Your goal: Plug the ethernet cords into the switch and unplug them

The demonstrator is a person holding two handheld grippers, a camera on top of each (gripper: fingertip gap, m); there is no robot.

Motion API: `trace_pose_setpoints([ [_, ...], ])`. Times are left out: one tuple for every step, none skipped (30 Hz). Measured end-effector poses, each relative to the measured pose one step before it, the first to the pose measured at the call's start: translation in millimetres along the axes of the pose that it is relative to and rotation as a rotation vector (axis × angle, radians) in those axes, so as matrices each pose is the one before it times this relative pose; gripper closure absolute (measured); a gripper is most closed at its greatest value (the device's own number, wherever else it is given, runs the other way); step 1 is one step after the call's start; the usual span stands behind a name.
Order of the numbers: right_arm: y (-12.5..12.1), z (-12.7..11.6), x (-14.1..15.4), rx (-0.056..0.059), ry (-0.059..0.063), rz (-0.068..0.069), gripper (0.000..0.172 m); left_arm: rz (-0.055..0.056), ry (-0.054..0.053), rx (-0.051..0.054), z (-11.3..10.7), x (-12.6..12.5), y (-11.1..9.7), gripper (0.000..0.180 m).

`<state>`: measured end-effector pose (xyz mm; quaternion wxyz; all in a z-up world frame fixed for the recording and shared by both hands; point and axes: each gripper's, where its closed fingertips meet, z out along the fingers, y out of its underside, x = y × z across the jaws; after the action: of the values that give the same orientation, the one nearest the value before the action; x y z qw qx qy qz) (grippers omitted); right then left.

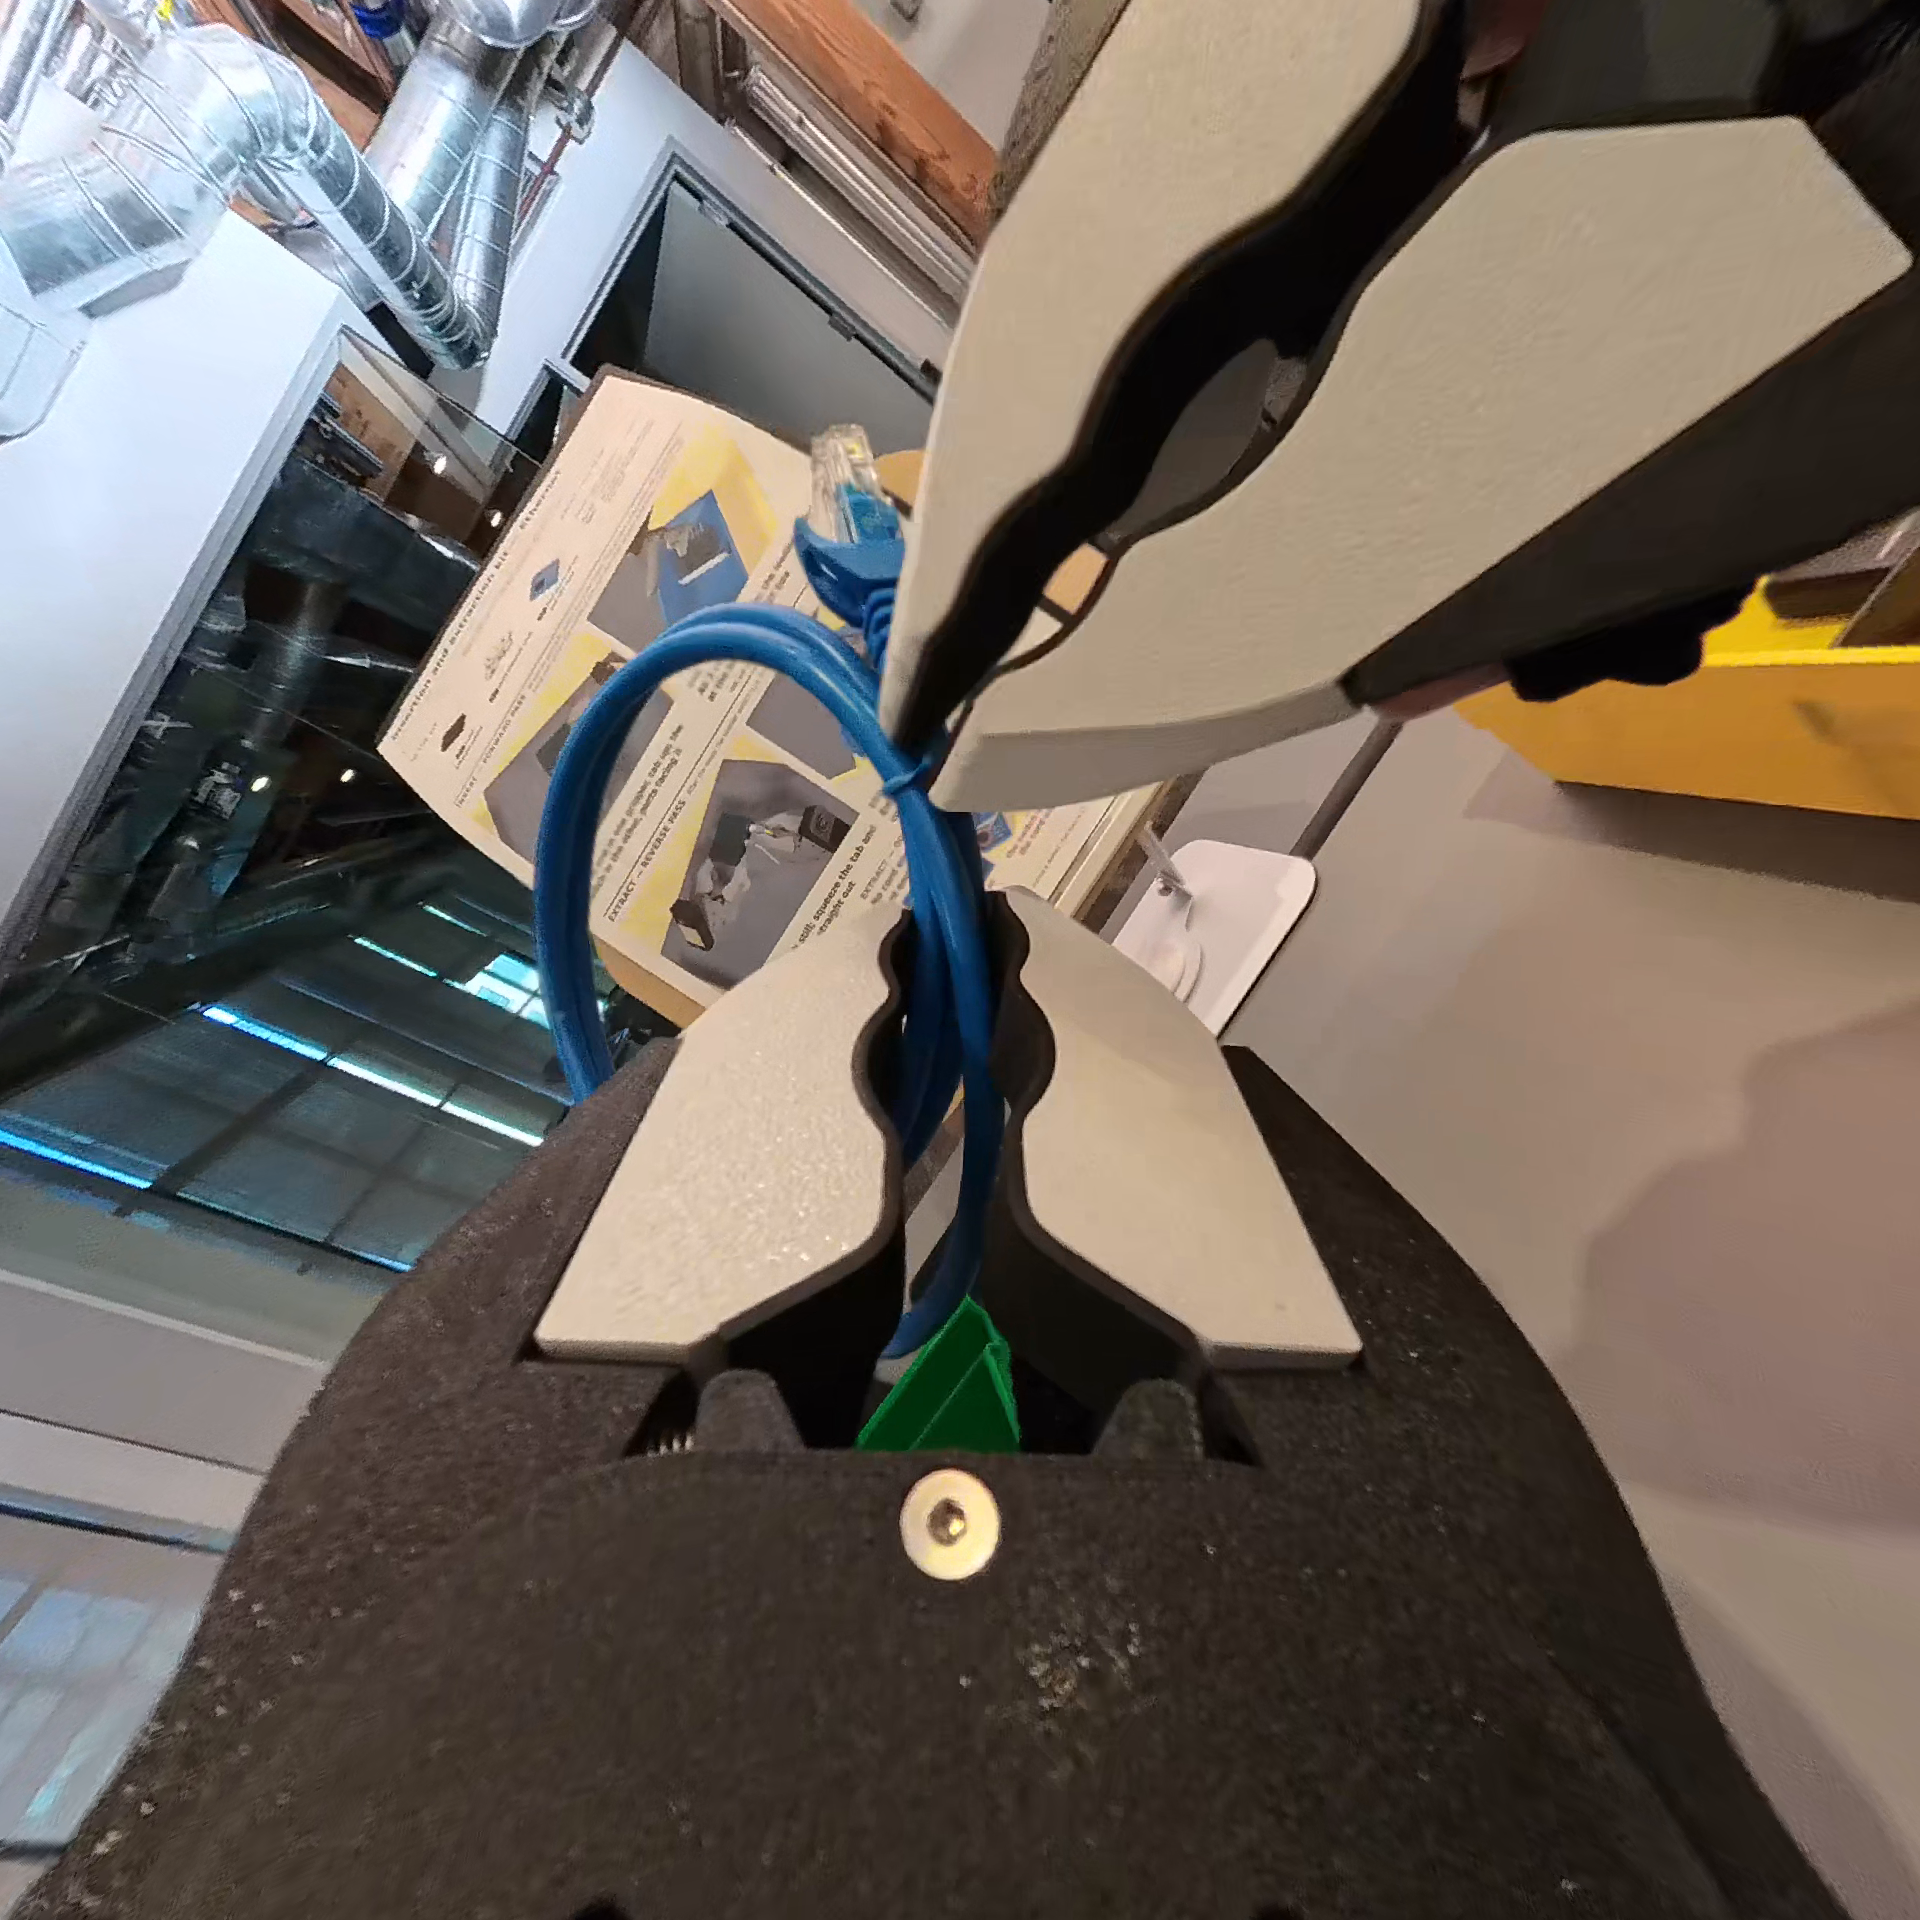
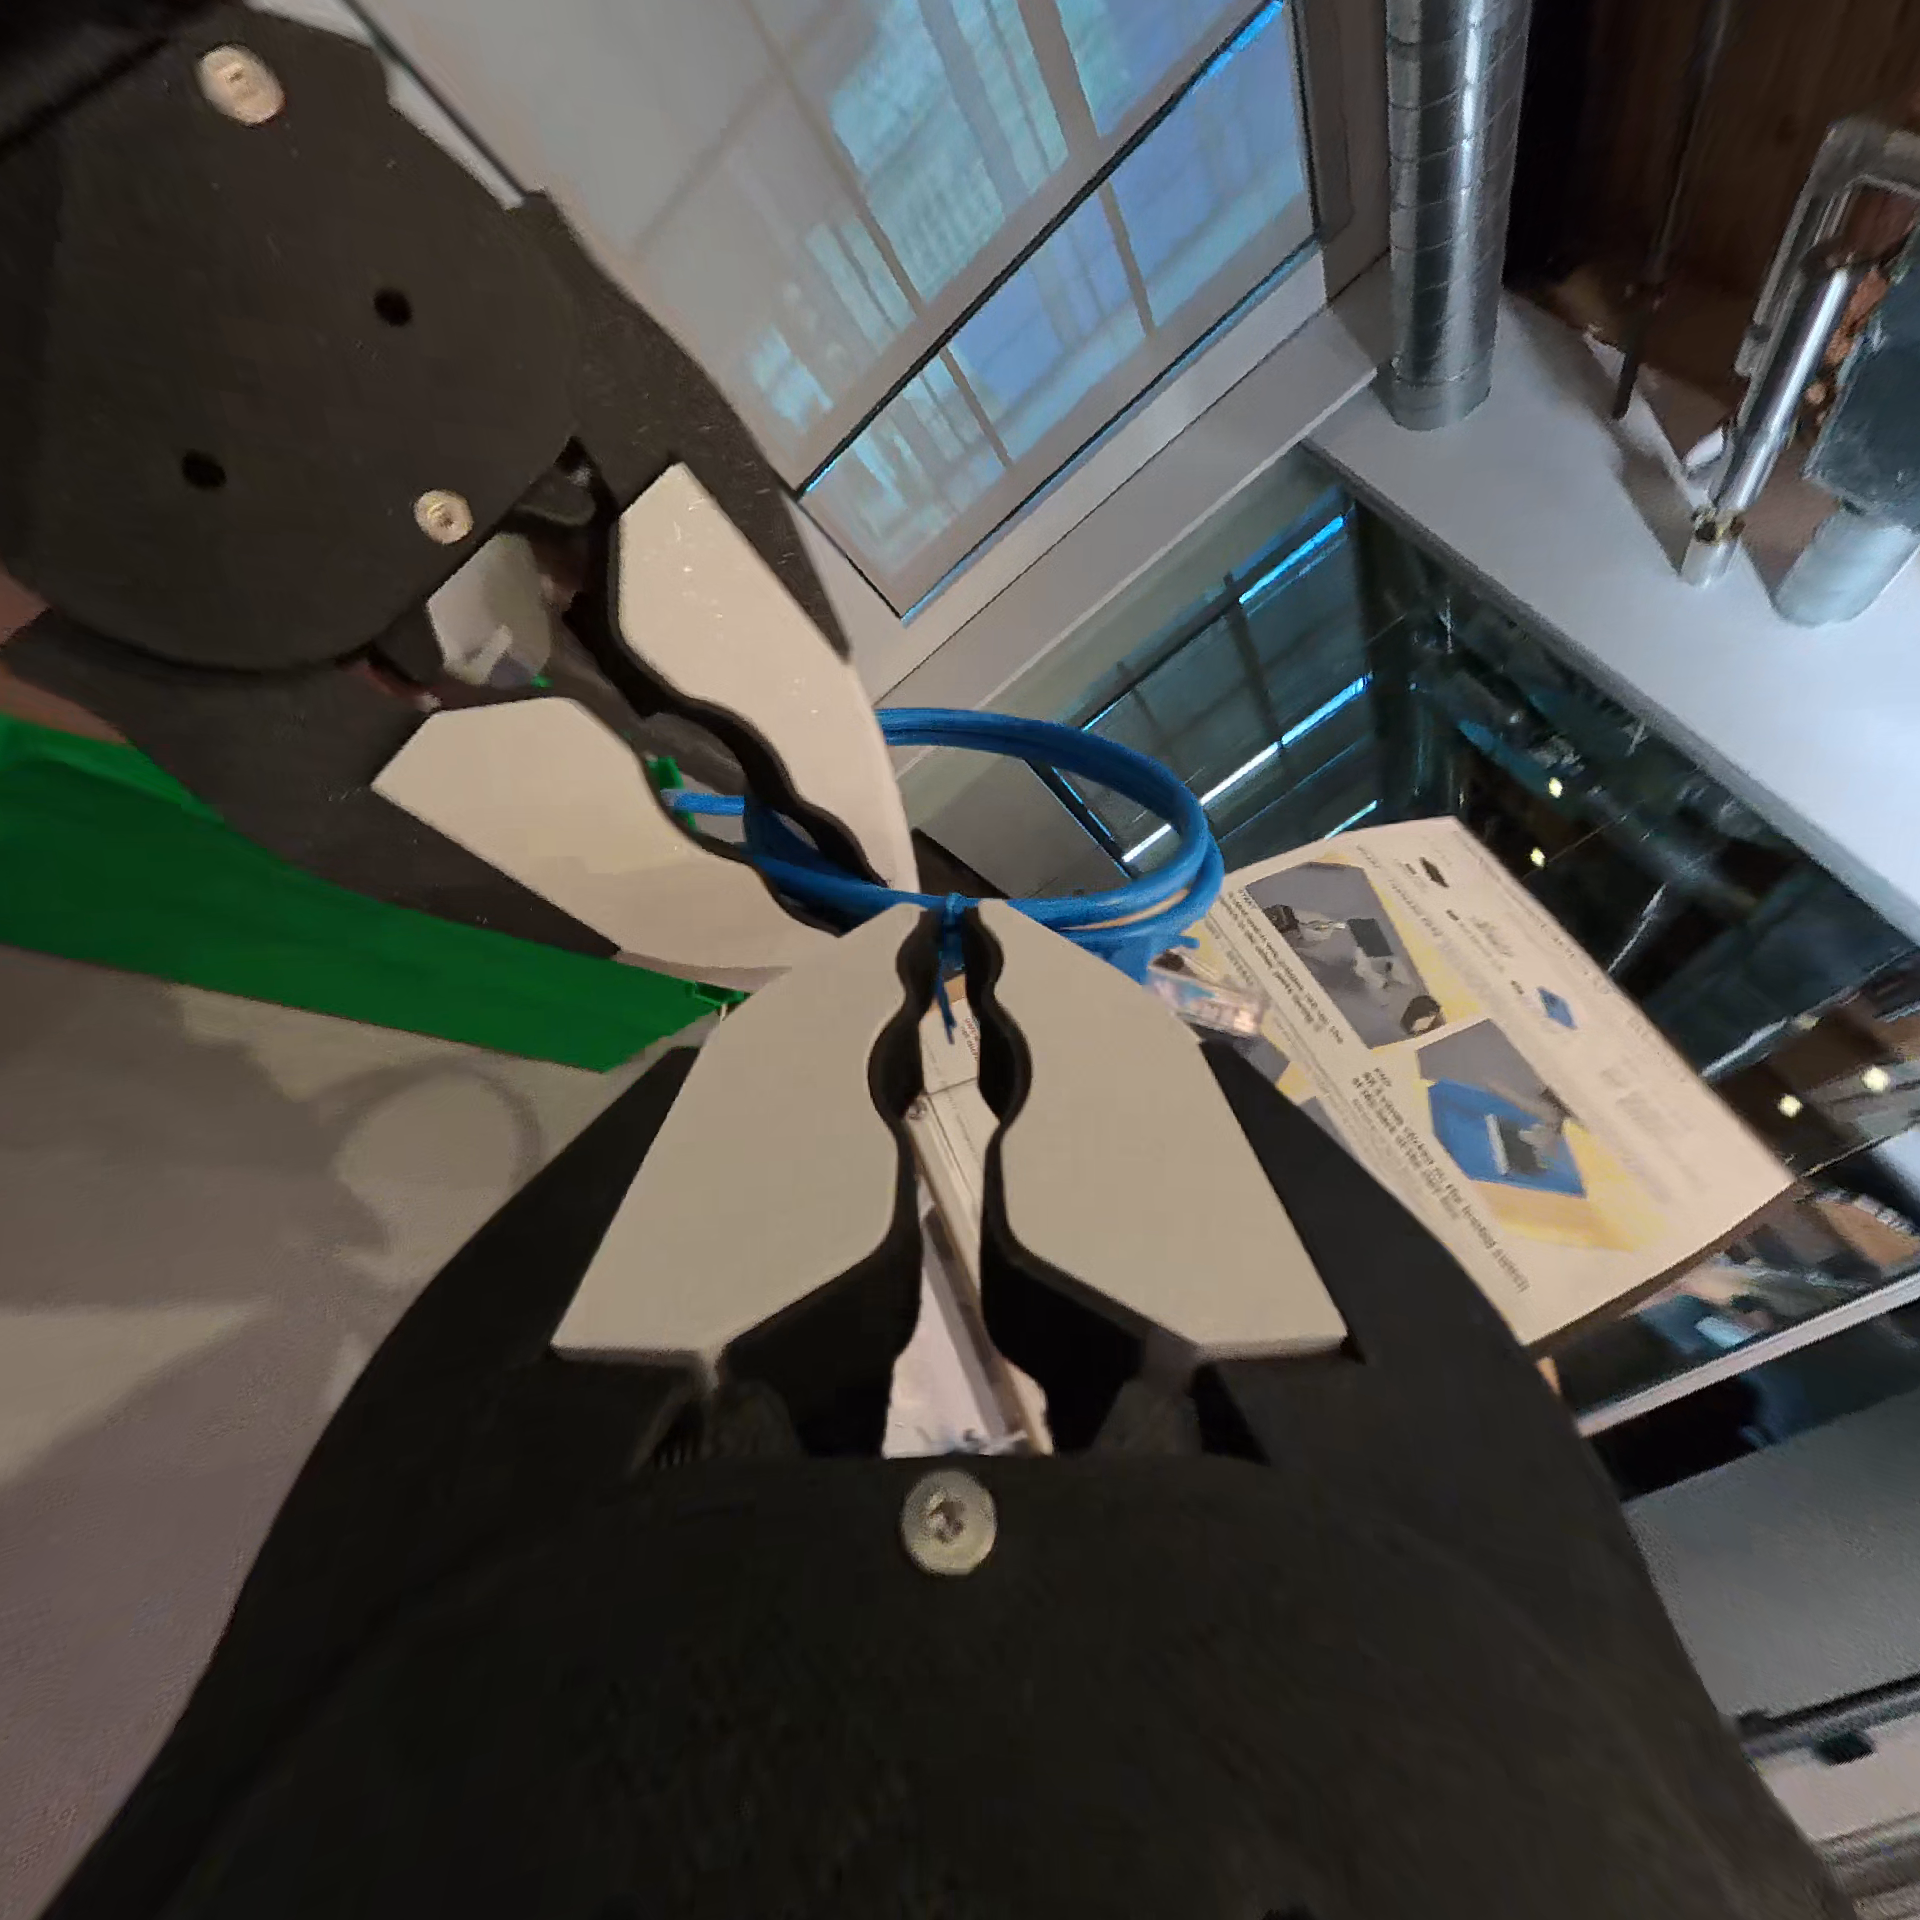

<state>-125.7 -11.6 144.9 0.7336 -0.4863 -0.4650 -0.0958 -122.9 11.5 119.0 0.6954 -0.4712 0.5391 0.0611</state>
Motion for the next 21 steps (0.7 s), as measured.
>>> trace_pose_setpoints([
  [-0.83,-1.92,-0.53,0.0027,0.0044,-0.0487,0.166,-0.0054,0.0099,0.0072,-0.94,0.96,-1.60,0.169],
  [0.07,-1.59,-0.67,-0.0030,-0.0001,-0.0433,0.167,-0.0060,0.0120,0.0047,-0.84,1.28,-1.30,0.169],
  [1.18,-1.29,-1.47,-0.0133,-0.0115,-0.0297,0.167,-0.0003,0.0164,-0.0037,-0.44,2.10,-0.27,0.169],
  [1.51,-1.72,-2.46,-0.0119,-0.0218,-0.0369,0.167,0.0186,0.0190,-0.0067,-0.14,2.75,0.51,0.169],
  [2.83,-1.87,-4.30,-0.0130,-0.0359,-0.0464,0.167,0.0351,0.0194,-0.0081,-0.24,2.75,1.47,0.169],
  [2.91,-2.09,-5.65,-0.0099,-0.0422,-0.0497,0.167,0.0178,0.0390,-0.0127,-0.07,5.13,2.18,0.169],
  [2.93,-2.78,-7.72,-0.0077,-0.0483,-0.0725,0.167,-0.0053,0.0692,-0.0147,-0.14,8.40,2.08,0.169],
  [0.34,-3.22,-7.09,0.0095,-0.0285,-0.1060,0.168,-0.0150,0.0803,-0.0095,-0.76,9.29,1.53,0.169],
  [-2.04,-3.09,-7.54,0.0191,-0.0222,-0.1310,0.168,-0.0222,0.0805,-0.0001,-0.89,9.36,0.63,0.170],
  [-1.41,-1.57,-6.69,-0.0010,-0.0274,-0.0888,0.168,-0.0196,0.0792,-0.0087,-0.72,9.40,1.69,0.169],
  [-1.51,0.31,-4.39,-0.0117,-0.0272,-0.0598,0.168,-0.0170,0.0566,-0.0114,0.21,6.70,2.32,0.169],
  [-0.40,1.81,-3.12,-0.0278,-0.0166,-0.0523,0.168,-0.0154,0.0363,-0.0133,0.77,3.93,3.00,0.169],
  [-1.07,2.62,-2.90,-0.0217,-0.0091,-0.0564,0.169,-0.0141,0.0289,-0.0160,1.10,2.62,3.76,0.169],
  [-0.72,3.24,-0.24,-0.0170,0.0096,-0.0298,0.169,-0.0100,0.0220,-0.0141,0.64,1.40,3.72,0.169],
  [0.83,3.50,3.75,-0.0137,0.0321,0.0152,0.169,-0.0070,-0.0056,-0.0031,-0.58,-2.70,2.28,0.169],
  [1.31,3.28,6.49,0.0029,0.0426,0.0697,0.166,-0.0084,-0.0277,0.0071,-1.76,-5.91,0.50,0.169],
  [0.36,1.79,7.77,0.0214,0.0416,0.1155,0.164,-0.0126,-0.0320,0.0126,-2.60,-6.49,-0.93,0.169],
  [-0.40,-0.28,10.97,0.0362,0.0514,0.1440,0.161,-0.0144,-0.0386,0.0148,-2.91,-7.31,-1.58,0.169],
  [-1.39,-0.75,10.32,0.0393,0.0300,0.1580,0.159,-0.0074,-0.0486,0.0116,-2.84,-8.31,-1.28,0.169],
  [-1.80,-0.96,6.48,0.0258,-0.0081,0.1655,0.156,0.0022,-0.0506,0.0077,-2.42,-8.07,-0.72,0.169],
  [-1.85,-1.04,7.48,0.0137,-0.0025,0.1595,0.154,0.0067,-0.0497,0.0066,-1.94,-7.43,-0.83,0.169],
])
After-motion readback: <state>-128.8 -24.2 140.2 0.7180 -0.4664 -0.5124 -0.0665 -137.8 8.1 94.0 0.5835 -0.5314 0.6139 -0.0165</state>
